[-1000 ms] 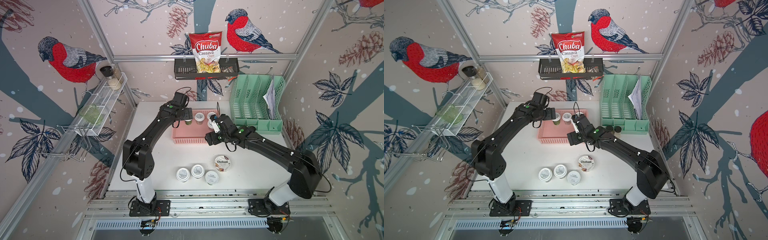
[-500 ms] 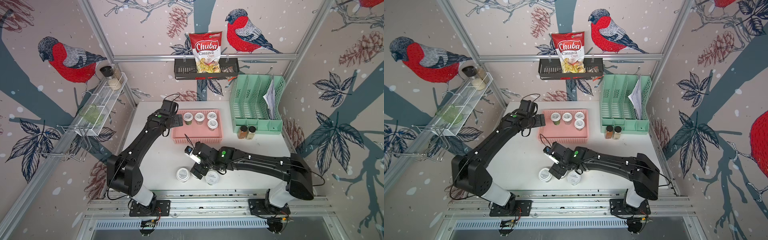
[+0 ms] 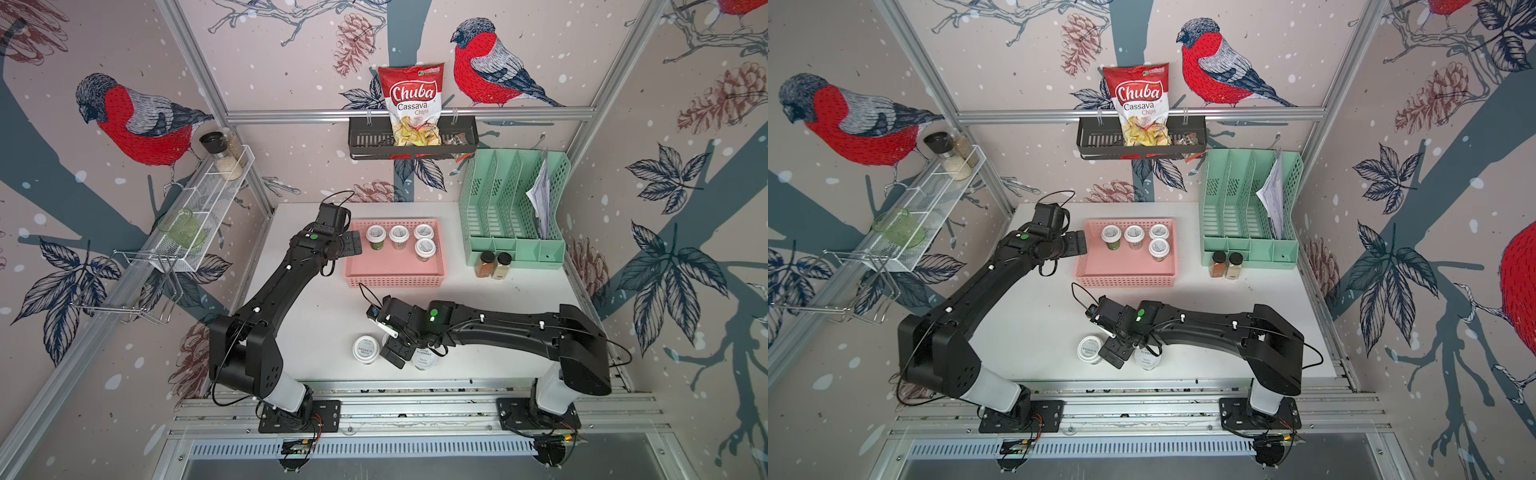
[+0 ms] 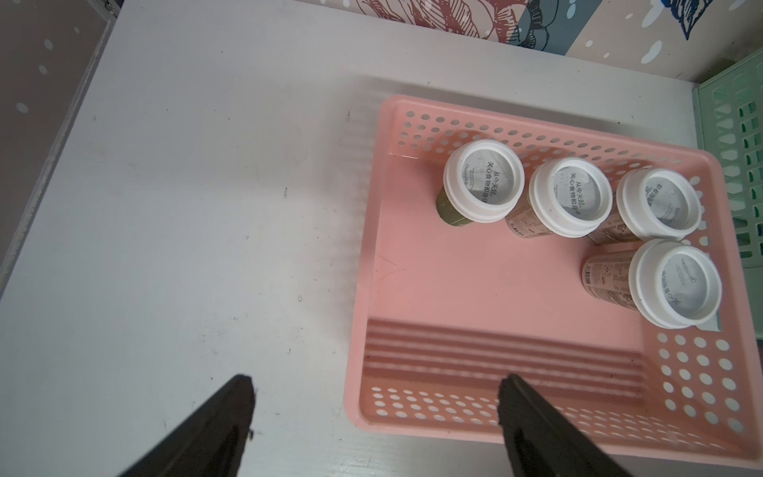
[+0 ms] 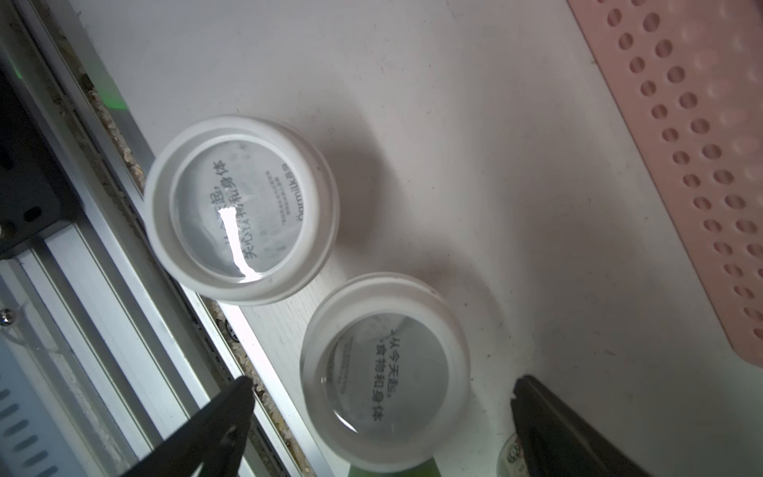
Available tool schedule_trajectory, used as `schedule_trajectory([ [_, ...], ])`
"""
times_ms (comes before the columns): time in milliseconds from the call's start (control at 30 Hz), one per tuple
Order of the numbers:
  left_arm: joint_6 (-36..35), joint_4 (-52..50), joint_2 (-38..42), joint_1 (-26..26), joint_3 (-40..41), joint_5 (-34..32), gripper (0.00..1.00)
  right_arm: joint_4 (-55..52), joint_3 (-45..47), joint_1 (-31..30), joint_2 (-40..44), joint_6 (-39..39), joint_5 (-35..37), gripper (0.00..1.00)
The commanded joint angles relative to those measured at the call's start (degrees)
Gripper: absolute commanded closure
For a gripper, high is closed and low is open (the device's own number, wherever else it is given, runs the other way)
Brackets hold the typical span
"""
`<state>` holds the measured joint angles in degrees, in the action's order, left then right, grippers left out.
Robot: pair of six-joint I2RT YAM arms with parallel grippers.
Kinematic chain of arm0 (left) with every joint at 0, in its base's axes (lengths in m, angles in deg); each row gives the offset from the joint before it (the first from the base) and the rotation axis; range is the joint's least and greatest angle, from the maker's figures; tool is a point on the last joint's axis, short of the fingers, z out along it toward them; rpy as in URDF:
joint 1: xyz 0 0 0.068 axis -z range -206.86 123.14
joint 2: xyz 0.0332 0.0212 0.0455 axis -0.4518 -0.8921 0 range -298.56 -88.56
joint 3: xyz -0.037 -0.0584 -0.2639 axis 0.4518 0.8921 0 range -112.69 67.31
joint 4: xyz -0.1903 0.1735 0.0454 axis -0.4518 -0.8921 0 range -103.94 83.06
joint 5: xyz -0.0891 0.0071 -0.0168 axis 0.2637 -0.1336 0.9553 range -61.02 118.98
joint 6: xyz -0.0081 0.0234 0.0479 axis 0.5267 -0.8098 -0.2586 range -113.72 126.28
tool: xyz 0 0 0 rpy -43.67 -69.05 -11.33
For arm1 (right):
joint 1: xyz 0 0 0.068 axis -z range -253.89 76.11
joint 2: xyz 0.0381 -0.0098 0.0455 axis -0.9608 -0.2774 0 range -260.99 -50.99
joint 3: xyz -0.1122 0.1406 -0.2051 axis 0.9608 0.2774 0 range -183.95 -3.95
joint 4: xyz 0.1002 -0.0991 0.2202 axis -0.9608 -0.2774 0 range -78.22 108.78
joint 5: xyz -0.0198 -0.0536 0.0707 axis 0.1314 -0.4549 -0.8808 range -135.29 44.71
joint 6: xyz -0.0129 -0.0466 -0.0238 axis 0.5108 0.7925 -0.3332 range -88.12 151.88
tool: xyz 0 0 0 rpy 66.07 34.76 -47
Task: Put the yogurt in the basket
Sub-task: Pick up the yogurt from the center of the board.
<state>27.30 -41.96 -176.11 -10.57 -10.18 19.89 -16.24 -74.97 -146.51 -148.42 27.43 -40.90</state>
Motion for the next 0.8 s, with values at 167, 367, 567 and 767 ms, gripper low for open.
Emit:
schedule_trajectory([
  [167,-0.11,2.34,0.63,-0.12,0.92,0.2,0.05,1.0,0.68,1.98,-0.87,0.98,-2.07,0.02],
  [367,-0.39,2.42,0.36,-0.23,1.03,-0.58,0.05,1.25,0.33,2.13,-1.93,1.72,-3.19,0.06],
  [567,-0.37,2.42,-0.08,-0.38,0.93,-0.69,0.05,2.06,0.38,2.22,-2.73,2.16,-4.07,0.11],
  [767,-0.42,2.42,0.04,-0.39,1.25,-0.81,0.05,2.5,0.0,2.63,-3.73,2.51,-4.04,0.14],
])
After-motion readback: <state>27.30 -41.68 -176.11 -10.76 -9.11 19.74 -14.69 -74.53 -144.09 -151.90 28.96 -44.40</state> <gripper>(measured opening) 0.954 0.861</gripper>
